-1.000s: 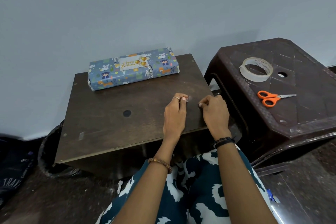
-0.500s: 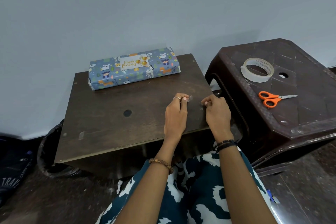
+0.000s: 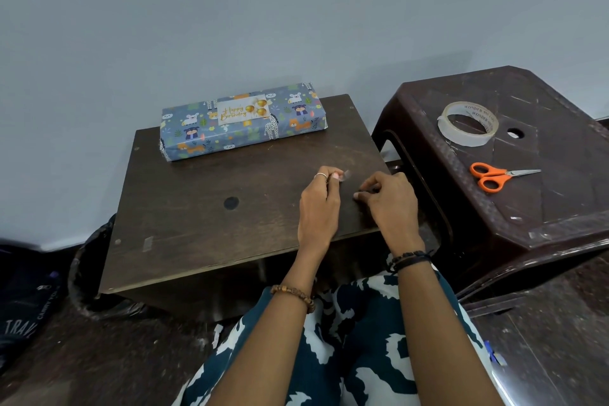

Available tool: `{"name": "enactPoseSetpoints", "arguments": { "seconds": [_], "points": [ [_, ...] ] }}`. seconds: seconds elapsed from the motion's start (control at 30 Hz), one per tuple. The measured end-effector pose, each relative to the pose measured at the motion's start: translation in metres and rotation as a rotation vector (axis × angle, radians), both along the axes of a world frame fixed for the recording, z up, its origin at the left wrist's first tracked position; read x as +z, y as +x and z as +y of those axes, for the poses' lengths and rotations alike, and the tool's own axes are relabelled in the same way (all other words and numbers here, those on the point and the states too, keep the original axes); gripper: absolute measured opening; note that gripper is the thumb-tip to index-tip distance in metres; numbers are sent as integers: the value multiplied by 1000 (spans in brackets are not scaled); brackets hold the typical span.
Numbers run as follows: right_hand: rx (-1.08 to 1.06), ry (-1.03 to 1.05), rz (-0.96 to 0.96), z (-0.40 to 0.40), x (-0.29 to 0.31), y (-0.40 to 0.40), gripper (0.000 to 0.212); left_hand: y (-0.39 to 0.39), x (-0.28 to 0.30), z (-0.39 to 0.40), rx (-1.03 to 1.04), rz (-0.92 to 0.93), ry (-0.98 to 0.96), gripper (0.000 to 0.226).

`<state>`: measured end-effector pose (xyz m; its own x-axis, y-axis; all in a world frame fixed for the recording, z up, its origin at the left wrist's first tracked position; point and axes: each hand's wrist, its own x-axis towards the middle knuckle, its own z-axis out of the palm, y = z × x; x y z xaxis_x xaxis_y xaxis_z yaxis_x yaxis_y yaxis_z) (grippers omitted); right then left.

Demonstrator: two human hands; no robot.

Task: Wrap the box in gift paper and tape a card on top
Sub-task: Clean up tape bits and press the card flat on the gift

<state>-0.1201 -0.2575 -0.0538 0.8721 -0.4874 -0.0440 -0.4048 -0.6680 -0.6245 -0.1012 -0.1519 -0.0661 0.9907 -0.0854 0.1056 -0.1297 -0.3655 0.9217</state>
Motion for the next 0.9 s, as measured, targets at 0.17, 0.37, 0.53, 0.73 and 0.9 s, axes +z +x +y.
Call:
{"name": "enactPoseSetpoints", "arguments": {
  "seconds": [0.17,0.37,0.53,0.73,0.9],
  "points": [
    [-36,-36,-14,-1,-1,0,10,0,-1,1,-6,0,5,20],
    [-71,-109,-24,3,-1,2,21,1,0,1,-3,-3,18,19],
    [-134,-71,-94,-2,5,3,23,1,-2,1,-2,-1,23,19],
    [-85,-35,-71,-4,-2,-1,21,1,-3,0,3,-15,9,19],
    [-58,-128,-58,3,0,-1,20,1,-2,1,2,-13,4,20]
  ]
}}
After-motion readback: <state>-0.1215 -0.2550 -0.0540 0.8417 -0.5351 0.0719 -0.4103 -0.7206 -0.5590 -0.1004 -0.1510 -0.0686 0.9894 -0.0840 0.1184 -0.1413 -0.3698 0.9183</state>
